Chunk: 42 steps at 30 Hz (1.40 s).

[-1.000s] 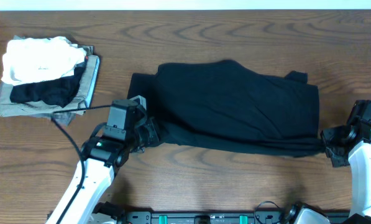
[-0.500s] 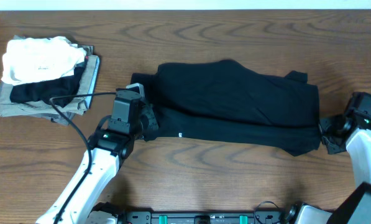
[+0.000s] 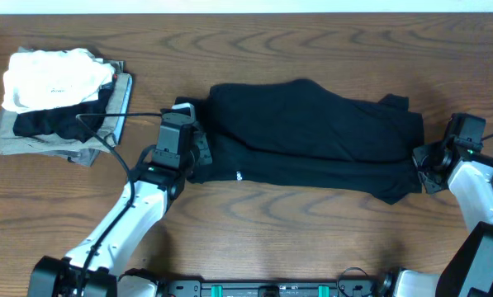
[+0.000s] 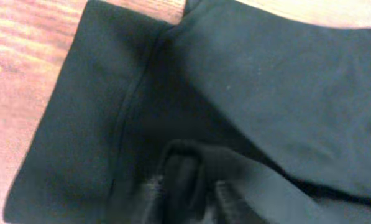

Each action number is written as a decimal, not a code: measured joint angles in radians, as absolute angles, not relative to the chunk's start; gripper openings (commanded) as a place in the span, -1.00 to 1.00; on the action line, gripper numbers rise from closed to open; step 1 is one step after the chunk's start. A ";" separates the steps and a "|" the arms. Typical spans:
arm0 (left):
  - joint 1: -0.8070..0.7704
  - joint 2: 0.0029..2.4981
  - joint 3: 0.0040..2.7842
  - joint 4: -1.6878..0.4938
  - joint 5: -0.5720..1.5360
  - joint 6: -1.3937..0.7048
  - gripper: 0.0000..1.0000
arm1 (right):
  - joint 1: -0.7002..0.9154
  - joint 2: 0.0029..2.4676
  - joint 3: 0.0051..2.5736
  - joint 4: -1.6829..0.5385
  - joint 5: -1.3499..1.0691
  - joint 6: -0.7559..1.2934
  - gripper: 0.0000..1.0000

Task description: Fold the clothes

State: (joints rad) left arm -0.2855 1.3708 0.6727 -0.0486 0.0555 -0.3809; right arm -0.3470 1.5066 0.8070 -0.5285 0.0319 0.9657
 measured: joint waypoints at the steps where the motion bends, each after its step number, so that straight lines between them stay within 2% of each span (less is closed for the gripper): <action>1: -0.286 1.377 0.673 -0.046 0.052 -0.376 0.56 | -0.347 1.509 0.807 -0.523 0.036 0.960 -0.04; 2: -0.286 1.381 0.673 -0.044 0.051 -0.373 0.57 | -0.347 1.510 0.807 -0.514 0.038 0.955 0.18; 5: -0.286 1.383 0.673 -0.044 0.047 -0.364 0.61 | -0.346 1.510 0.809 -0.501 0.043 0.920 0.44; 7: -0.286 1.378 0.673 -0.048 0.045 -0.361 0.61 | -0.346 1.510 0.823 -0.524 0.043 0.879 0.54; 11: -0.286 1.318 0.673 -0.099 0.045 -0.361 0.61 | -0.346 1.504 0.903 -0.671 0.043 0.805 0.59; 18: -0.286 1.126 0.675 -0.216 0.045 -0.361 0.61 | -0.346 1.408 0.988 -0.864 -0.009 0.651 0.60; 21: -0.286 1.099 0.675 -0.264 0.045 -0.361 0.61 | -0.346 1.398 0.985 -0.924 -0.052 0.610 0.53; 25: -0.286 1.101 0.675 -0.313 0.044 -0.361 0.61 | -0.346 1.398 0.917 -0.927 -0.083 0.608 0.27; 26: -0.286 1.102 0.675 -0.321 0.044 -0.361 0.61 | -0.346 1.398 0.887 -0.914 -0.088 0.611 0.10; 27: -0.286 1.102 0.675 -0.326 0.044 -0.360 0.62 | -0.346 1.399 0.854 -0.903 -0.092 0.611 0.01; 42: -0.286 1.103 0.675 -0.337 0.044 -0.360 0.61 | -0.346 1.400 0.653 -0.741 -0.120 0.617 0.04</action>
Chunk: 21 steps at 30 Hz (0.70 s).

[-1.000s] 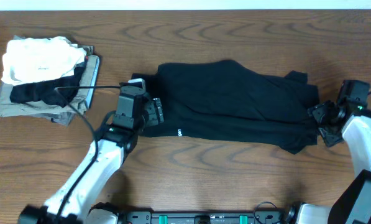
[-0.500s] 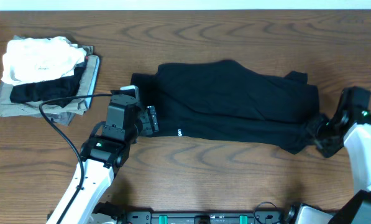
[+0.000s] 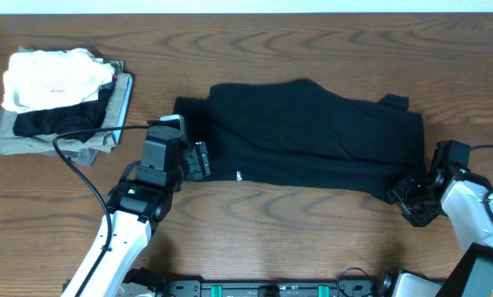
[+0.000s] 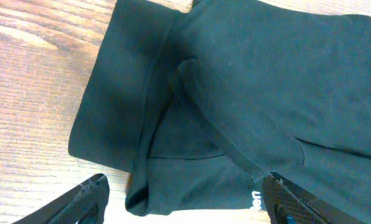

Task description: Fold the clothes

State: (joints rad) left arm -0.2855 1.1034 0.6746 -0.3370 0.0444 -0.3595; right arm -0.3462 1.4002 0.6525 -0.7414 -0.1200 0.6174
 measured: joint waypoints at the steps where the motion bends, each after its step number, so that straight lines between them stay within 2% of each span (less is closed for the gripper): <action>1: -0.286 1.103 0.675 -0.337 0.045 -0.359 0.61 | -0.346 1.400 0.649 -0.736 -0.121 0.617 -0.02; 7: -0.286 1.103 0.675 -0.337 0.045 -0.358 0.61 | -0.346 1.400 0.641 -0.709 -0.137 0.625 -0.32; 9: -0.286 1.103 0.675 -0.337 0.045 -0.358 0.61 | -0.346 1.401 0.637 -0.696 -0.142 0.624 -0.63; 12: -0.286 1.103 0.675 -0.338 0.045 -0.358 0.61 | -0.346 1.401 0.632 -0.680 -0.150 0.636 -0.97; 21: -0.286 1.103 0.675 -0.340 0.045 -0.358 0.61 | -0.345 1.406 0.631 -0.639 -0.159 0.668 -0.97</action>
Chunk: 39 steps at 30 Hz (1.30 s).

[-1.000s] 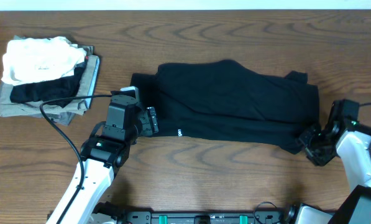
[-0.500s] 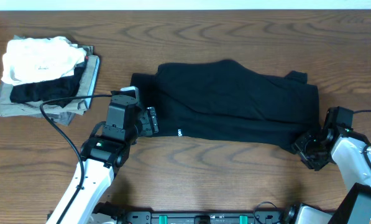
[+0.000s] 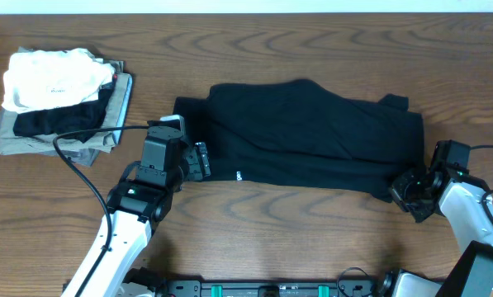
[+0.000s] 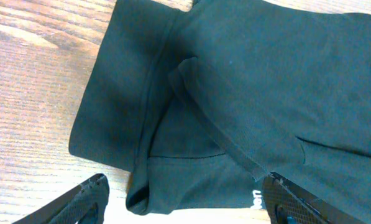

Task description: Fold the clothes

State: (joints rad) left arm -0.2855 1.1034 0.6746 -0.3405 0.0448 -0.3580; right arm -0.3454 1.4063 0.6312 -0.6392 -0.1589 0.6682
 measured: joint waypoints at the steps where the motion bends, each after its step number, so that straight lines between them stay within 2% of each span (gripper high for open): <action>1: -0.286 1.103 0.675 -0.341 0.045 -0.358 0.61 | -0.345 1.406 0.632 -0.637 -0.159 0.670 -0.97; 13: -0.286 1.103 0.675 -0.359 0.045 -0.358 0.61 | -0.345 1.406 0.764 -0.618 -0.199 0.681 -0.97; 26: -0.286 1.103 0.675 -0.360 0.044 -0.358 0.61 | -0.345 1.411 0.788 -0.457 -0.210 0.689 -0.97; 39: -0.286 1.103 0.675 -0.360 0.045 -0.358 0.62 | -0.345 1.434 0.789 -0.572 -0.199 0.689 -0.97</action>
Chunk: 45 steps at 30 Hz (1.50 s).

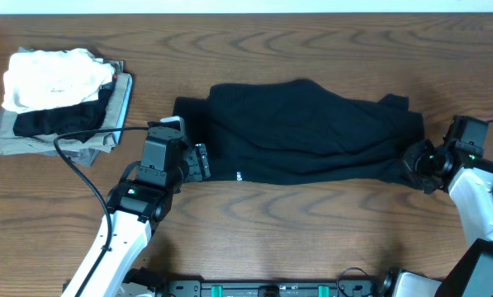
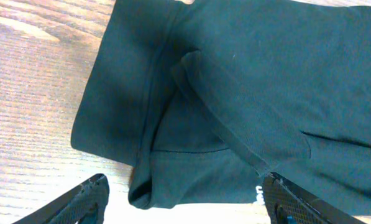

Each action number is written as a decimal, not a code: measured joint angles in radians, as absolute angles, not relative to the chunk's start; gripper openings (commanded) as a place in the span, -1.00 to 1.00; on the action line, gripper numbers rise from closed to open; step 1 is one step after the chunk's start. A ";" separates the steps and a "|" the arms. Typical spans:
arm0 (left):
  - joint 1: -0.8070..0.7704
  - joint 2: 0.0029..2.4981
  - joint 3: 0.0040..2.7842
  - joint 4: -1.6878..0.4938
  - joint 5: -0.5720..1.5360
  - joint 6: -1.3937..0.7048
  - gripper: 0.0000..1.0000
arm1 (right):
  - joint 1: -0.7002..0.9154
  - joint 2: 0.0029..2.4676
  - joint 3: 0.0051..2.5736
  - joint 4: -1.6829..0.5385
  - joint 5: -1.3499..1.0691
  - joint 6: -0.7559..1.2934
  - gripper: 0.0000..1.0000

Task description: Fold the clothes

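Note:
A black garment (image 1: 312,136) lies folded into a long strip across the middle of the wooden table (image 1: 271,239). My left gripper (image 1: 200,161) stands open just off the strip's left end, touching no cloth. In the left wrist view that end (image 2: 148,124) shows layered folds and a small white logo (image 2: 258,196), with the left gripper (image 2: 185,211) at the bottom edge and its fingers (image 2: 89,198) spread wide. My right gripper (image 1: 413,157) sits at the strip's right end, apparently shut on the near right corner, which is drawn up.
A stack of folded clothes (image 1: 60,99), white on top of black and grey, sits at the far left of the table. A black cable (image 1: 89,132) runs from the left arm past the stack. The front table edge is near both arms' bases.
My right gripper has moved from the near right corner of the garment back toward the middle of its right end, and that corner has come up with it. The left gripper is unchanged.
At first my left gripper was low over the garment's left end with cloth at its fingers, the right at the right end. Then the left stood open, off the cloth, and the right was at the near right corner. Now that corner is drawn back.

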State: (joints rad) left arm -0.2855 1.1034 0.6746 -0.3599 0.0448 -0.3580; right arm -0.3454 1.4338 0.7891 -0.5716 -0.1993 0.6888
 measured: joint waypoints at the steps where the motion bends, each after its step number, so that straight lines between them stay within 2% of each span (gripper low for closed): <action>1: -0.286 1.103 0.675 -0.360 0.045 -0.358 0.62 | -0.345 1.433 0.789 -0.583 -0.193 0.688 -0.97; 13: -0.286 1.103 0.675 -0.360 0.045 -0.350 0.62 | -0.345 1.331 0.803 -0.859 -0.039 0.689 -0.89; 17: -0.286 1.103 0.675 -0.360 0.044 -0.345 0.63 | -0.345 1.330 0.804 -0.940 0.006 0.695 -0.66; 19: -0.286 1.103 0.675 -0.360 0.045 -0.342 0.63 | -0.345 1.330 0.804 -0.971 0.039 0.715 -0.49; 22: -0.286 1.103 0.675 -0.360 0.045 -0.342 0.63 | -0.345 1.330 0.804 -0.988 0.081 0.735 -0.45; 23: -0.286 1.103 0.675 -0.360 0.045 -0.342 0.63 | -0.345 1.330 0.804 -0.987 0.088 0.740 -0.36; 25: -0.286 1.103 0.675 -0.360 0.045 -0.342 0.64 | -0.345 1.330 0.805 -0.983 0.099 0.752 0.17; 30: -0.286 1.103 0.675 -0.360 0.044 -0.342 0.64 | -0.345 1.330 0.832 -0.944 0.091 0.737 0.60; 31: -0.286 1.103 0.675 -0.360 0.045 -0.342 0.64 | -0.345 1.330 0.845 -0.923 0.076 0.722 0.63; 33: -0.286 1.103 0.675 -0.360 0.045 -0.342 0.64 | -0.345 1.330 0.869 -0.870 0.037 0.695 0.56; 35: -0.286 1.103 0.675 -0.360 0.044 -0.342 0.64 | -0.345 1.330 0.883 -0.800 -0.021 0.665 0.34; 37: -0.286 1.103 0.675 -0.360 0.045 -0.341 0.64 | -0.343 1.330 0.886 -0.744 -0.073 0.649 0.21; 45: -0.286 1.103 0.675 -0.360 0.045 -0.340 0.64 | -0.239 1.378 0.886 -0.676 -0.210 0.636 0.19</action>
State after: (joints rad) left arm -0.2855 1.1034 0.6746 -0.3599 0.0448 -0.3397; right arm -0.2386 1.3785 0.8860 -0.6758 -0.2104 0.6361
